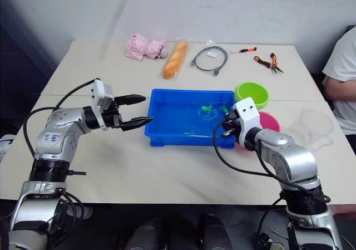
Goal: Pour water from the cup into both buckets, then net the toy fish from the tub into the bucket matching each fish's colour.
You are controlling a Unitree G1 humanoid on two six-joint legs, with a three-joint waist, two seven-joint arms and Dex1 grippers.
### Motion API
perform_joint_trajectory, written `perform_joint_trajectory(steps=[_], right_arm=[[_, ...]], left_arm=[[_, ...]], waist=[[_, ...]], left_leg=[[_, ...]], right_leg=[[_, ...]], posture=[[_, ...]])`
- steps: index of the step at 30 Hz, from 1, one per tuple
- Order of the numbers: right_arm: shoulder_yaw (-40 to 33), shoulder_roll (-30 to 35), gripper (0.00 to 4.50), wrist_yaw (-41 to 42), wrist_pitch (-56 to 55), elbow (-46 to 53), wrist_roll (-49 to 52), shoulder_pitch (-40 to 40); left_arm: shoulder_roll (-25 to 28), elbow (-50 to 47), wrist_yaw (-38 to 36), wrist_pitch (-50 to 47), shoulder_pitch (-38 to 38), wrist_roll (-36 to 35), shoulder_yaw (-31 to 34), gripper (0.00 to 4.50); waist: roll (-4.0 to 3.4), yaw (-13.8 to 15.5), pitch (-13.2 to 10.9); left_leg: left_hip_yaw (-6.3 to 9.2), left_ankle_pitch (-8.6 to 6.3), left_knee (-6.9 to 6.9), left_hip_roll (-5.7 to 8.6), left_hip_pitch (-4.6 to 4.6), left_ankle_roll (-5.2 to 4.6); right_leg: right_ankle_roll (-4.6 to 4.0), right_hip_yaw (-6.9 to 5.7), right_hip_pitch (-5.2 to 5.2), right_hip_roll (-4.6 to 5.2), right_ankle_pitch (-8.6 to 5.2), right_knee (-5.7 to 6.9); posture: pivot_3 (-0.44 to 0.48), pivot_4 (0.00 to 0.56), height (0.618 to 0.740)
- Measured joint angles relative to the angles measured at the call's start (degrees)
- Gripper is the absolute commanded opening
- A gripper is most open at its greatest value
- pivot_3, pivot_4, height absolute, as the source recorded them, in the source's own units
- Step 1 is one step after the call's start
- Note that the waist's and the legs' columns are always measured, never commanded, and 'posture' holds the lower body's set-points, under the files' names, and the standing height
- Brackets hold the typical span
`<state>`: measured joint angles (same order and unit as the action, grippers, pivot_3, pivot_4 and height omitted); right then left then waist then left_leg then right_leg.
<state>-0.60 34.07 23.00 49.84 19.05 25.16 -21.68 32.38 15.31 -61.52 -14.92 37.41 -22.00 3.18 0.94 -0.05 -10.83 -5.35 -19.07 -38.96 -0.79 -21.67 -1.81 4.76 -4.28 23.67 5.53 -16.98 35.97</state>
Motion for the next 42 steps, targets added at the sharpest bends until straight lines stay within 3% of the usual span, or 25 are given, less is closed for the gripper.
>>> perform_joint_trajectory(steps=[10,18,24,35,42], right_arm=[[-9.19,4.2,0.0,4.43,-6.3,11.16,0.08,11.79],[-14.29,5.16,0.0,8.55,-16.56,11.66,-1.55,20.33],[-21.03,4.86,0.0,8.94,-19.57,10.65,-0.47,20.67],[-23.84,15.88,0.0,11.57,-32.18,-8.9,-10.82,14.54],[-14.86,16.99,0.0,10.39,-41.35,-19.79,-21.03,8.56]], left_arm=[[-1.89,1.19,-0.26,0.11,1.33,-0.04,-0.99,4.46],[-4.24,3.38,-0.77,0.55,3.7,0.0,-2.4,4.46],[-4.83,3.63,-1.11,0.63,5.16,0.2,-3.22,4.46],[-7.84,5.45,-0.53,1.85,6.73,2.41,-5.36,4.46],[-9.05,3.88,0.21,1.62,6.95,2.88,-6.41,4.46]], waist=[[0.0,0.15,0.0],[0.0,0.14,0.0],[0.0,0.13,0.0],[0.0,0.14,0.0],[0.0,-0.03,0.0]], left_leg=[[0.0,-0.01,-0.02,0.02,0.0,-0.01],[-0.02,-0.01,-0.05,0.03,0.05,-0.01],[-0.02,-0.01,-0.05,0.03,0.06,-0.01],[-0.05,0.0,-0.09,0.04,0.07,-0.02],[-0.1,0.03,-0.1,0.03,0.1,0.03]], right_leg=[[0.03,-0.01,-0.03,0.0,0.02,-0.01],[0.03,-0.01,-0.06,-0.04,0.02,0.0],[0.03,0.0,-0.08,-0.03,0.02,0.0],[0.03,0.0,-0.09,-0.04,0.02,-0.01],[0.03,0.03,-0.08,-0.05,0.02,0.01]], posture=[[0.0,0.15,0.738],[0.0,0.15,0.738],[0.0,0.15,0.738],[0.0,0.15,0.738],[0.0,0.15,0.738]])
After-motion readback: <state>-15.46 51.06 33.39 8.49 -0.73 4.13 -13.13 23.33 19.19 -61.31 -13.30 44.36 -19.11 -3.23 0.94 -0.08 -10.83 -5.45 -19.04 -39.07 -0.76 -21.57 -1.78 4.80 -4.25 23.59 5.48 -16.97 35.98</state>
